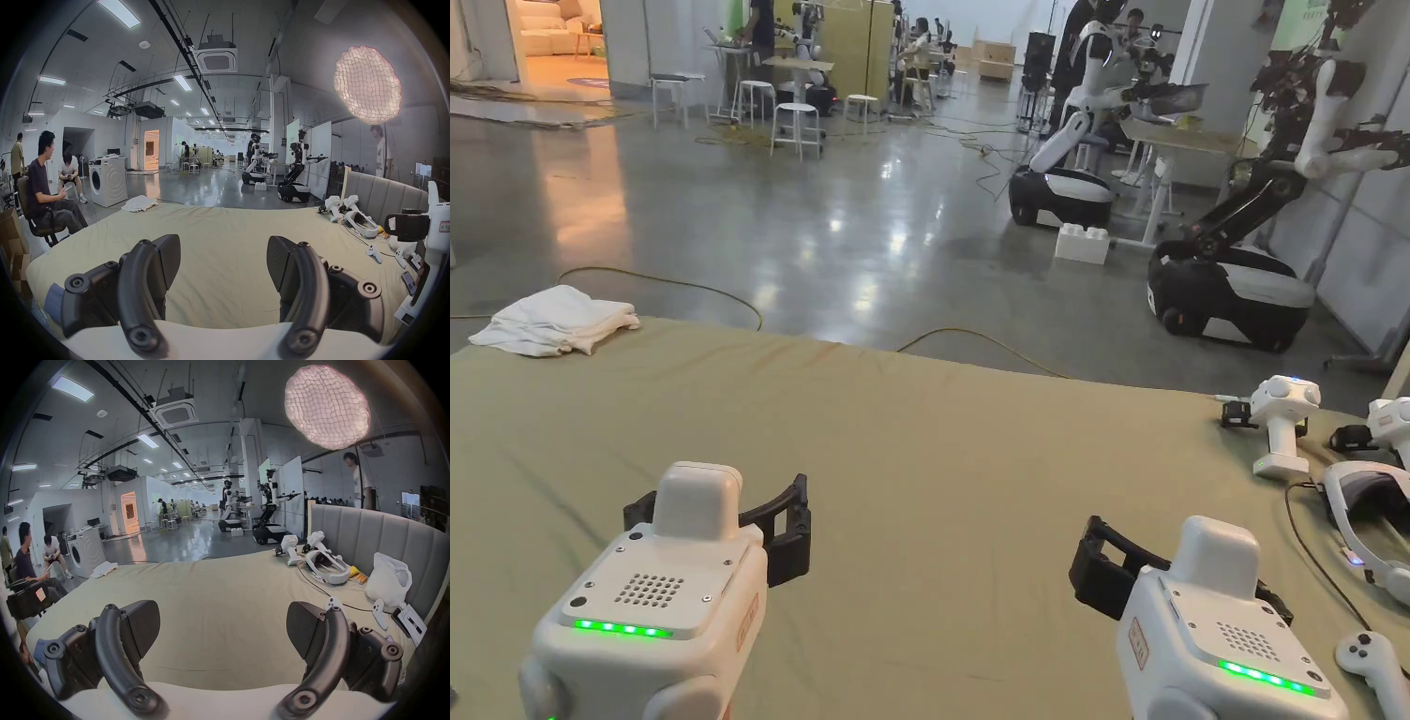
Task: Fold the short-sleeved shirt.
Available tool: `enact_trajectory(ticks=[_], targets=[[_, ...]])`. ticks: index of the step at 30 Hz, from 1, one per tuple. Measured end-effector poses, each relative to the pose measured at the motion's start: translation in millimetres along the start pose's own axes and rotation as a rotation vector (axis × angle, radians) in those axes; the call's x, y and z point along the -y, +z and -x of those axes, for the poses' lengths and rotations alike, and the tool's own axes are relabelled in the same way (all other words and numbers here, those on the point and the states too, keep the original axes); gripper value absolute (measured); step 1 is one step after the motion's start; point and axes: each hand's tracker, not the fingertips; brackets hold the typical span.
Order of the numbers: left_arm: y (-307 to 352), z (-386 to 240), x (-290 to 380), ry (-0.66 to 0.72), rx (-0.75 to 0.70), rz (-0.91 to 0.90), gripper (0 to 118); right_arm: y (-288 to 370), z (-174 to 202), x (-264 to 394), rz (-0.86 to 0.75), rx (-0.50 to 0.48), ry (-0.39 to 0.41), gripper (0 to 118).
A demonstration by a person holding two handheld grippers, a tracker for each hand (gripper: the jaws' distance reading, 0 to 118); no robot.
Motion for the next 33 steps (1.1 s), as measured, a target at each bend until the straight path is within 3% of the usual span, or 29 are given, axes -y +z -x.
enact_trajectory(ticks=[10,15,19,29,33], targets=[[1,-3,-2,-0.027,-0.019,-0.028,80,-3,-4,-10,0.056,-0.01,-0.079,107],[-2,-4,-2,-0.023,-0.042,-0.023,82,-5,-2,-12,0.093,0.027,-0.068,107],[-3,-1,-1,-0.005,-0.009,-0.012,99,-6,-4,-13,0.103,0.011,-0.088,107],[-2,-1,9,-0.018,-0.025,-0.038,100,-3,-1,-3,0.062,0.087,-0.012,107],[-4,-5,12,-0.059,-0.043,-0.02,100,-3,-7,-5,0.085,0.025,-0.036,107]])
